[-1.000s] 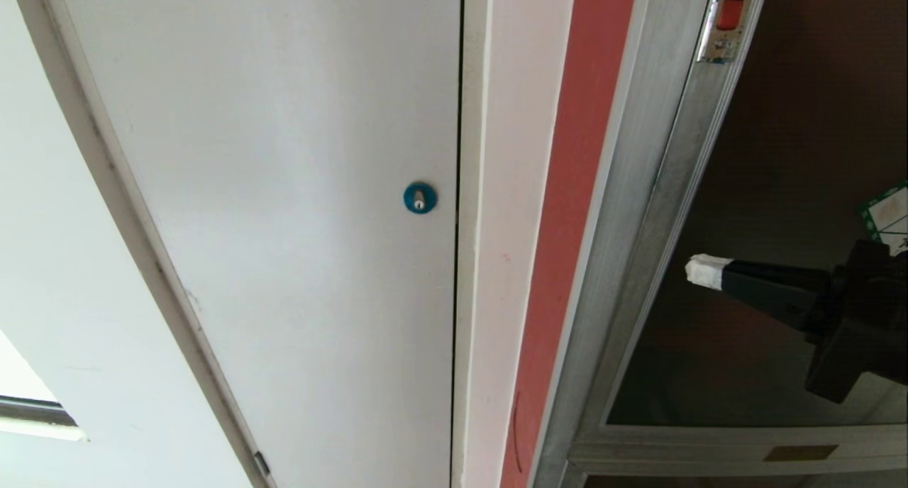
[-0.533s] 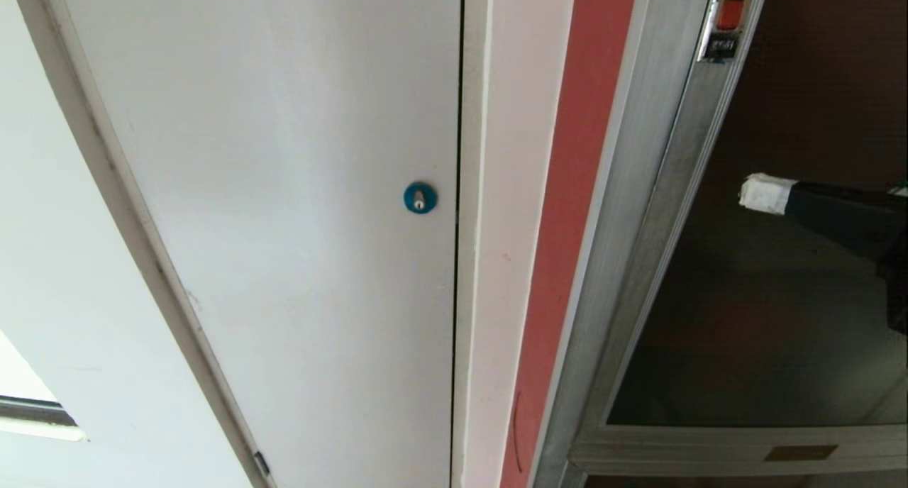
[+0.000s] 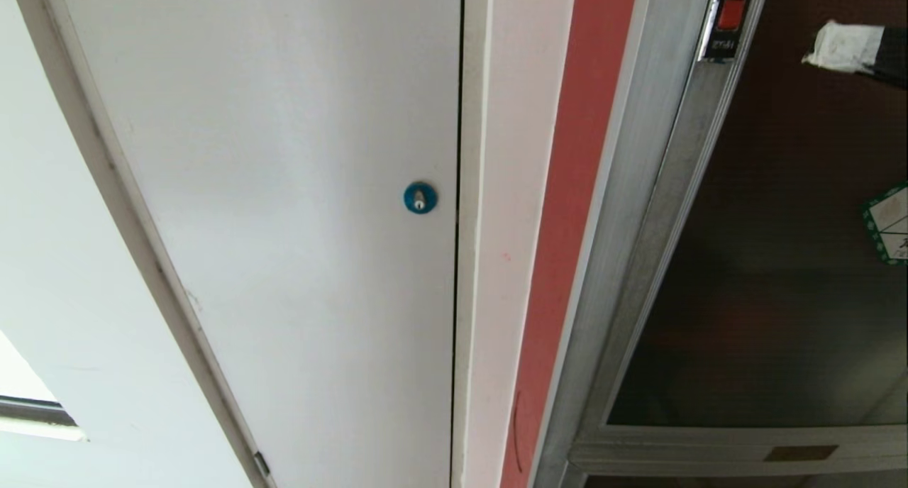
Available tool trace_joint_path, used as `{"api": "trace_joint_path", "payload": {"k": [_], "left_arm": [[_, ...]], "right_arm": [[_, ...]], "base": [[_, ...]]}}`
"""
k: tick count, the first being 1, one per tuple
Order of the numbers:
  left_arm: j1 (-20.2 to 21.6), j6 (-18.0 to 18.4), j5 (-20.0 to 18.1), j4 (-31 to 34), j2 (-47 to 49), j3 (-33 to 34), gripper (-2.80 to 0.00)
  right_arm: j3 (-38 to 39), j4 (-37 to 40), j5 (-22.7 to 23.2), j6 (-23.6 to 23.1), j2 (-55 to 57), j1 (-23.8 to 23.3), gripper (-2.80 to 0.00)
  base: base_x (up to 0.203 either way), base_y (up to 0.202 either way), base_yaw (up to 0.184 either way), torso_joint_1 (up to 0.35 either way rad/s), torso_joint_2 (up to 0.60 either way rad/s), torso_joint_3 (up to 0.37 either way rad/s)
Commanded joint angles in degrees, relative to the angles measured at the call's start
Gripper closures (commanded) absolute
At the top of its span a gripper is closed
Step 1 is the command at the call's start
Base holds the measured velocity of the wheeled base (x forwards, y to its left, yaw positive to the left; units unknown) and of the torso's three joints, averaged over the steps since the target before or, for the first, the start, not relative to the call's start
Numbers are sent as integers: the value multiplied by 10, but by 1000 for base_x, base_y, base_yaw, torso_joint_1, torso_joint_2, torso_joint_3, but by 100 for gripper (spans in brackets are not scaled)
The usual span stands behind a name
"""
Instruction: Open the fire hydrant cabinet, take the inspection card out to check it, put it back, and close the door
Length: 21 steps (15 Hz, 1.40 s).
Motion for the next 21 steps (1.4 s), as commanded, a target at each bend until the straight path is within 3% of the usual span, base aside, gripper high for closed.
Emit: {"api": "trace_joint_path", "payload": {"k": [1,12,21], "left_arm": [[0,0,0,0,0,2,0],[0,0,0,0,0,2,0],[0,0,0,0,0,2,0]], "right_arm": [[-45,19,4,7,16,1,0],[-198,47,-16,9,109,-4,0],[-212,42,-38,7,147,-46,0]], "base": [[0,0,0,0,0,0],[0,0,0,0,0,0],[0,0,0,0,0,0]]}}
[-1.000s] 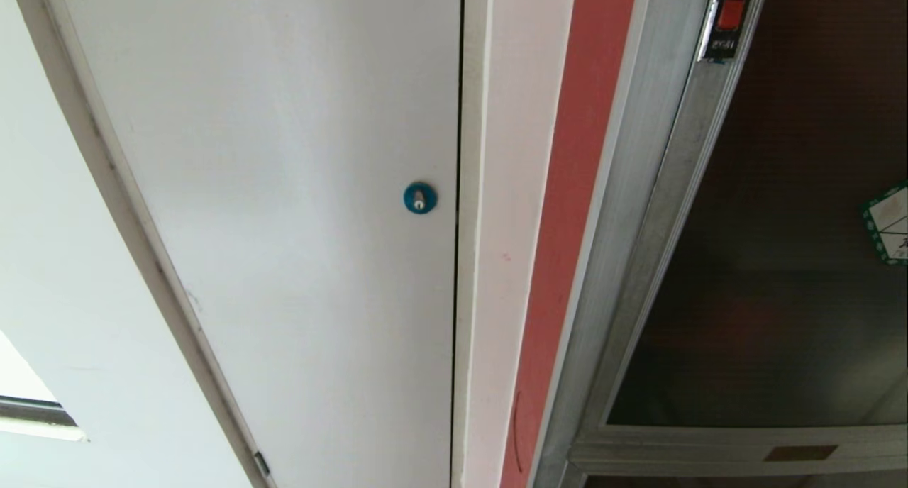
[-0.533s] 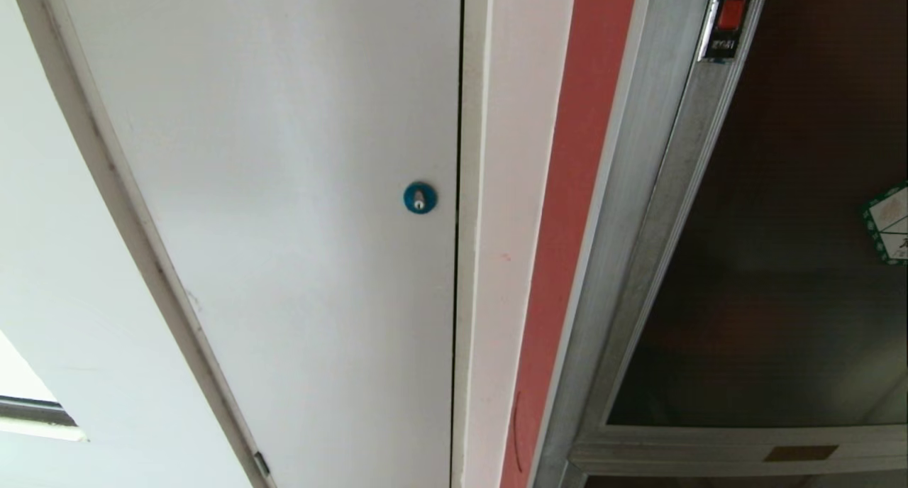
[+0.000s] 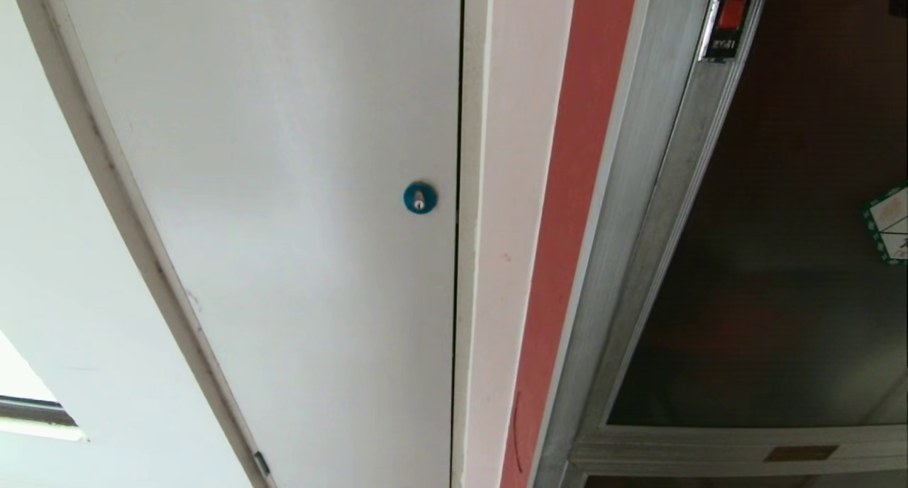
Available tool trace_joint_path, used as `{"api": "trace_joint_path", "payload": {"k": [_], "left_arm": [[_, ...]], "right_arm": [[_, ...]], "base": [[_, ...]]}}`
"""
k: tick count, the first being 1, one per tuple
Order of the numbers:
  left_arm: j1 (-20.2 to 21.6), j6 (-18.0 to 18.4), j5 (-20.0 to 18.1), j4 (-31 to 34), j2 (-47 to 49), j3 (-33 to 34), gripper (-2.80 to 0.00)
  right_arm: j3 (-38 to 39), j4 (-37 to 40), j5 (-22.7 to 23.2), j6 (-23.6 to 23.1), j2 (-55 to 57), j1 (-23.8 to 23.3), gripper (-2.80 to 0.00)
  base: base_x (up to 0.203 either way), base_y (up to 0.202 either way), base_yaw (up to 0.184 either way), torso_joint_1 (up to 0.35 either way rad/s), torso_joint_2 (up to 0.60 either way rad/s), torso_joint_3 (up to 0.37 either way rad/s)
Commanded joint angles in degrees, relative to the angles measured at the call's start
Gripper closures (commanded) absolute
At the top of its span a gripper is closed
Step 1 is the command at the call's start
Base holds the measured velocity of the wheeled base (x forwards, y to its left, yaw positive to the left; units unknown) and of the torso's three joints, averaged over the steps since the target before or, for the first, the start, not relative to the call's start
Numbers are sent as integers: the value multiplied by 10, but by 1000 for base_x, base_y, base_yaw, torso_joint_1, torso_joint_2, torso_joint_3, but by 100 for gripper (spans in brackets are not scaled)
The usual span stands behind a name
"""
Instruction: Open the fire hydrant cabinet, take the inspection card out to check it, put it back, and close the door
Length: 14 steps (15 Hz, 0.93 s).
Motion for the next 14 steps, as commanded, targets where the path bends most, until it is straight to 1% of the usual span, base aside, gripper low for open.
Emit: {"api": "trace_joint_path", "payload": {"k": [1,3,8,12,14], "left_arm": [[0,0,0,0,0,2,0],[0,0,0,0,0,2,0],[0,0,0,0,0,2,0],[0,0,0,0,0,2,0],[0,0,0,0,0,2,0]], "right_arm": [[0,-1,1,0,11,-3,0],[1,-1,-2,2,12,-4,0],[13,-4,-3,5,11,-25,0],[41,-4,-2,2,2,-26,0],[43,-4,0,0,2,-26,0]], "base": [[0,0,0,0,0,0],[0,0,0,0,0,0],[0,0,0,0,0,0],[0,0,0,0,0,0],[0,0,0,0,0,0]]}}
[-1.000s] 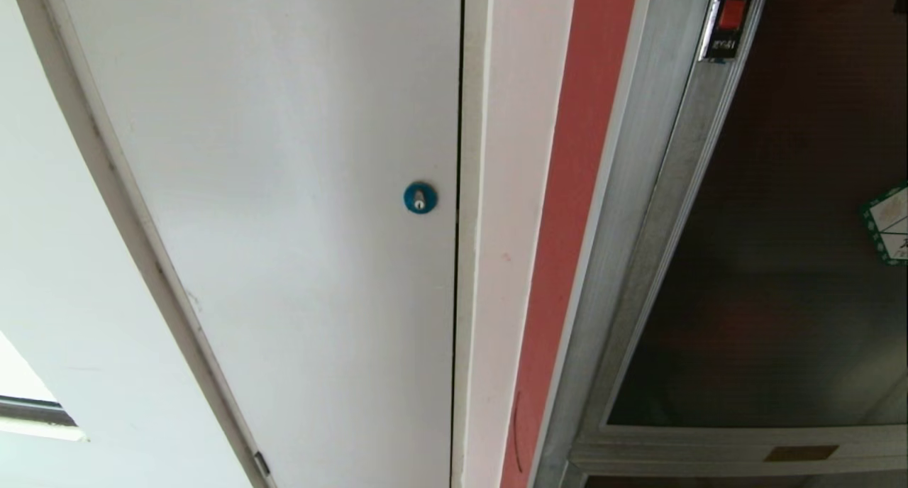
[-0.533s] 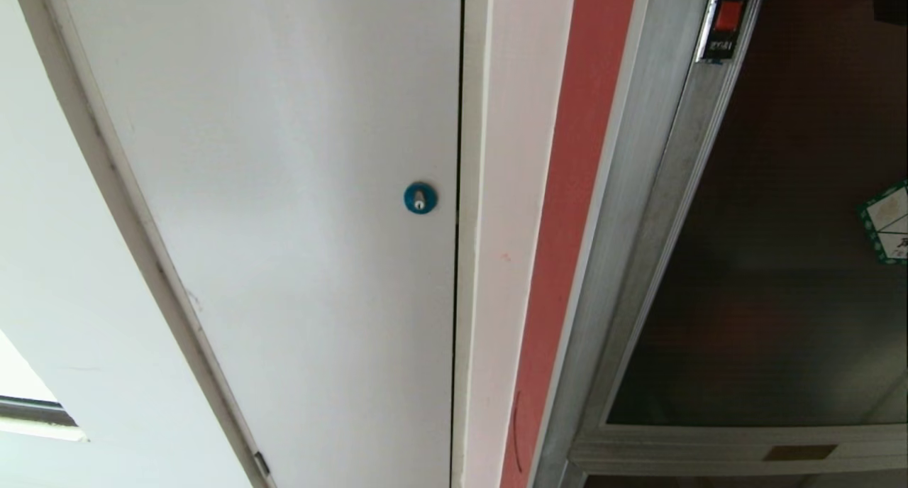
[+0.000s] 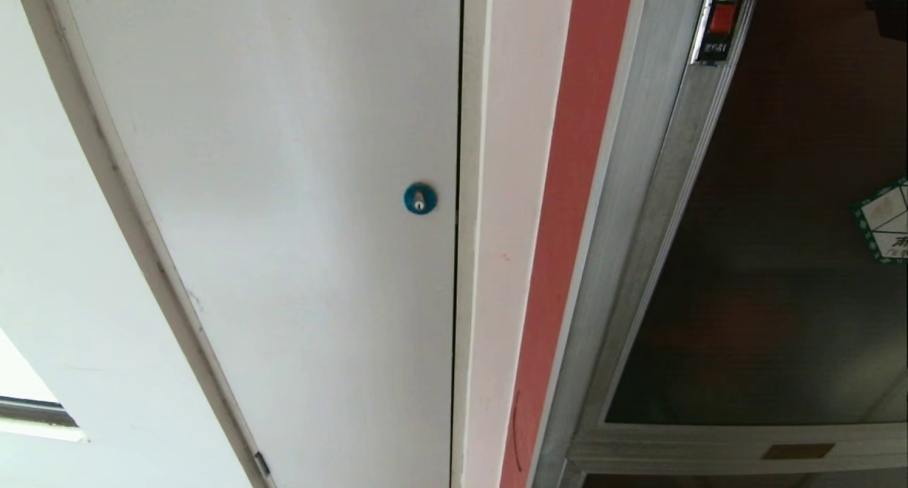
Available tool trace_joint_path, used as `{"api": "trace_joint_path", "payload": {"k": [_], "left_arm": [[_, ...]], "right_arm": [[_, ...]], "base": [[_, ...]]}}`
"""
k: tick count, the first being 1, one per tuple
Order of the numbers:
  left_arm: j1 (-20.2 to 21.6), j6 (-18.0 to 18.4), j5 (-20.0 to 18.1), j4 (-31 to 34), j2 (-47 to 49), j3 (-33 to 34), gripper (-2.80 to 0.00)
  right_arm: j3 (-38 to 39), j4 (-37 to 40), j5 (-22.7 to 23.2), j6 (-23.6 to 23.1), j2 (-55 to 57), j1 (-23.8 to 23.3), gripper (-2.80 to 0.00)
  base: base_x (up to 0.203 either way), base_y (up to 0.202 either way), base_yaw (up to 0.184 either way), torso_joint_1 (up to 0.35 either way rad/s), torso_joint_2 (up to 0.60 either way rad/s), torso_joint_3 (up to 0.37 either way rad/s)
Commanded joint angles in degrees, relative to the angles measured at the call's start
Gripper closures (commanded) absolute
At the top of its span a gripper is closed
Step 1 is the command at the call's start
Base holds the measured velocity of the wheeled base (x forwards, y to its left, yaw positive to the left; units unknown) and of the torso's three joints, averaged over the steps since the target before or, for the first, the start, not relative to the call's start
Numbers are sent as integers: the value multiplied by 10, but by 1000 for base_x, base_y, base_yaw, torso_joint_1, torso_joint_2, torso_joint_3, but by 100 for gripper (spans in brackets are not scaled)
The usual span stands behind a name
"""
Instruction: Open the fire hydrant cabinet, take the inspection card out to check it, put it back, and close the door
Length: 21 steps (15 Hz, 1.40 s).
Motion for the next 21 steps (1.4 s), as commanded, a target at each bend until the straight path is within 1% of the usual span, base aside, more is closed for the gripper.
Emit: {"api": "trace_joint_path", "payload": {"k": [1,4,7,15,21], "left_arm": [[0,0,0,0,0,2,0],[0,0,0,0,0,2,0],[0,0,0,0,0,2,0],[0,0,0,0,0,2,0],[0,0,0,0,0,2,0]], "right_arm": [[5,4,2,0,0,0,0],[16,4,2,-3,0,0,0],[21,4,3,-20,6,0,0],[15,-2,3,-20,10,-5,0],[19,1,13,-20,-23,1,0]], "base": [[0,0,0,0,0,0],[0,0,0,0,0,0],[0,0,0,0,0,0],[0,0,0,0,0,0],[0,0,0,0,0,0]]}}
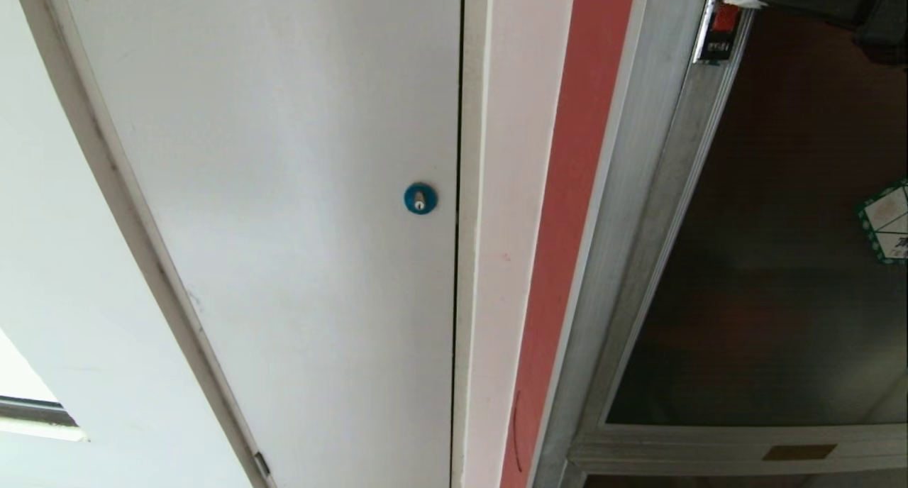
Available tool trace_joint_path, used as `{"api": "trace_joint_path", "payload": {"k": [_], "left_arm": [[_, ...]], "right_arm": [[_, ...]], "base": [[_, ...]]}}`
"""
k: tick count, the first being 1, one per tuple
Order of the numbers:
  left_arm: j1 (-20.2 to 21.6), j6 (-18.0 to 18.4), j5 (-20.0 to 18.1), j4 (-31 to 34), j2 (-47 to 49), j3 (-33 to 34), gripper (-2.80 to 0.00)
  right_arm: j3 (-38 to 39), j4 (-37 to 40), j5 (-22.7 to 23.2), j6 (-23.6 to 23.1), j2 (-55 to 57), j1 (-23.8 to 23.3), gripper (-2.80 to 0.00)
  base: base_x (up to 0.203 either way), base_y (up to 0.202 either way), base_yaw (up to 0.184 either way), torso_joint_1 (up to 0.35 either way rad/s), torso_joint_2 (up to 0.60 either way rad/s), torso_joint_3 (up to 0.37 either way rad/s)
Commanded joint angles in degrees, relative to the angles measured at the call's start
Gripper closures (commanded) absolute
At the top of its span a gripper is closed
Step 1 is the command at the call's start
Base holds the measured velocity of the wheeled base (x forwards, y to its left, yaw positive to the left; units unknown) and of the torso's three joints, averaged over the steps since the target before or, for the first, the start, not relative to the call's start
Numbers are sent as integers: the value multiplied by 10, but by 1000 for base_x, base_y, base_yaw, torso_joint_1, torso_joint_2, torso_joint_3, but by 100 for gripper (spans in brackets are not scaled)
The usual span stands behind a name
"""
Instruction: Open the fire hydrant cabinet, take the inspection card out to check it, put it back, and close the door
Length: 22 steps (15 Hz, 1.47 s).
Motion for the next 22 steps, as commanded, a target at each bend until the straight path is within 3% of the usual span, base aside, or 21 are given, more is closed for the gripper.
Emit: {"api": "trace_joint_path", "payload": {"k": [1,7,15,22], "left_arm": [[0,0,0,0,0,2,0],[0,0,0,0,0,2,0],[0,0,0,0,0,2,0],[0,0,0,0,0,2,0]], "right_arm": [[1,1,4,1,-19,4,0],[16,10,4,2,-70,26,0],[108,9,-9,2,-189,22,0],[207,23,-19,1,-338,-131,0]], "base": [[0,0,0,0,0,0],[0,0,0,0,0,0],[0,0,0,0,0,0],[0,0,0,0,0,0]]}}
